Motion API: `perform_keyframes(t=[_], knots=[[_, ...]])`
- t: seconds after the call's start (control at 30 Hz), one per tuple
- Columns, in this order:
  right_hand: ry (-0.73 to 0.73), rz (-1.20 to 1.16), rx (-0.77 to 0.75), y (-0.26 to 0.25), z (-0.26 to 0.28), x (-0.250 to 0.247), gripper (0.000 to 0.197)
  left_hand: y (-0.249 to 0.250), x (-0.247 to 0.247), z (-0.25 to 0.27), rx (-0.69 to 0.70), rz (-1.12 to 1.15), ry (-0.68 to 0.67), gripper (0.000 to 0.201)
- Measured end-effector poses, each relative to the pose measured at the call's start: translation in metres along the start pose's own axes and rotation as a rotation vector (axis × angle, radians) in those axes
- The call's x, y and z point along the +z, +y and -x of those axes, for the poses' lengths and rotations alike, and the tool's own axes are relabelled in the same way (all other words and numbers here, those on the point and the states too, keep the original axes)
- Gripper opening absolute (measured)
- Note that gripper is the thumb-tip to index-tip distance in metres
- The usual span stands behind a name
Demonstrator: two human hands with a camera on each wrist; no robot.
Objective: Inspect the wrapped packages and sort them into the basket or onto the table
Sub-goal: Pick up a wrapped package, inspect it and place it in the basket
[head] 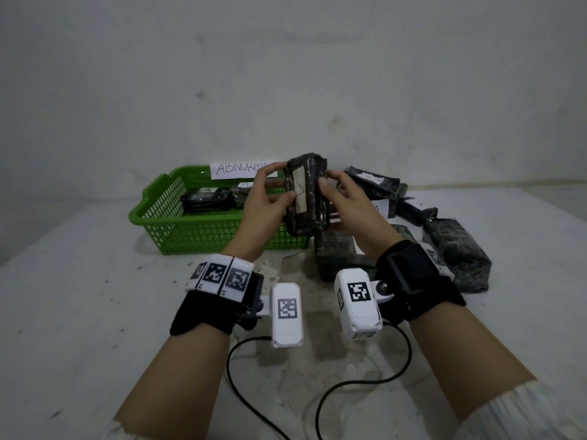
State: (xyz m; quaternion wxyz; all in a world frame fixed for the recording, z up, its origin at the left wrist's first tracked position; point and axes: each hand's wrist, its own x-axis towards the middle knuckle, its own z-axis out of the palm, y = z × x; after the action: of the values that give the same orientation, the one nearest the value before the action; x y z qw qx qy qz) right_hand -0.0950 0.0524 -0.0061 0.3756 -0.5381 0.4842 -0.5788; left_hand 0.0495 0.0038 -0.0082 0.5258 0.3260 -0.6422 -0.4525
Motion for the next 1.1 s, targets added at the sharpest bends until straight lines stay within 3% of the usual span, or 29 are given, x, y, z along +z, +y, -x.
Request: perform_keyframes(t=[0.1, 0.17, 0.27, 0.57, 0.73, 0.87, 1.1], knots=[[0.010, 0.021, -0.004, -0.002, -0.001, -0.003, 0.021, 0.004, 0.000, 0.002, -0.120, 0.125, -0.063, 0.025], [-0.011, 0.048, 0.002, -0.001, -0.002, -0.004, 0.019, 0.005, 0.001, 0.003, -0.151, 0.140, -0.090, 0.030], [-0.039, 0.070, -0.006, 0.002, -0.002, 0.000, 0.023, 0.003, 0.005, 0.004, -0.142, 0.099, -0.104, 0.041], [0.006, 0.408, -0.209, 0.005, 0.003, 0.016, 0.041, 0.003, 0.007, 0.004, -0.143, 0.144, -0.100, 0.027], [0.038, 0.408, -0.153, 0.006, 0.001, 0.015, 0.048, 0.002, 0.008, 0.003, -0.160, 0.117, -0.112, 0.036], [-0.074, 0.329, -0.073, 0.000, 0.006, 0.010, 0.058, 0.000, 0.009, 0.003, -0.143, 0.103, -0.051, 0.038], [-0.053, 0.330, -0.091, -0.001, 0.004, 0.009, 0.058, 0.001, 0.006, 0.006, -0.154, 0.052, -0.188, 0.057]])
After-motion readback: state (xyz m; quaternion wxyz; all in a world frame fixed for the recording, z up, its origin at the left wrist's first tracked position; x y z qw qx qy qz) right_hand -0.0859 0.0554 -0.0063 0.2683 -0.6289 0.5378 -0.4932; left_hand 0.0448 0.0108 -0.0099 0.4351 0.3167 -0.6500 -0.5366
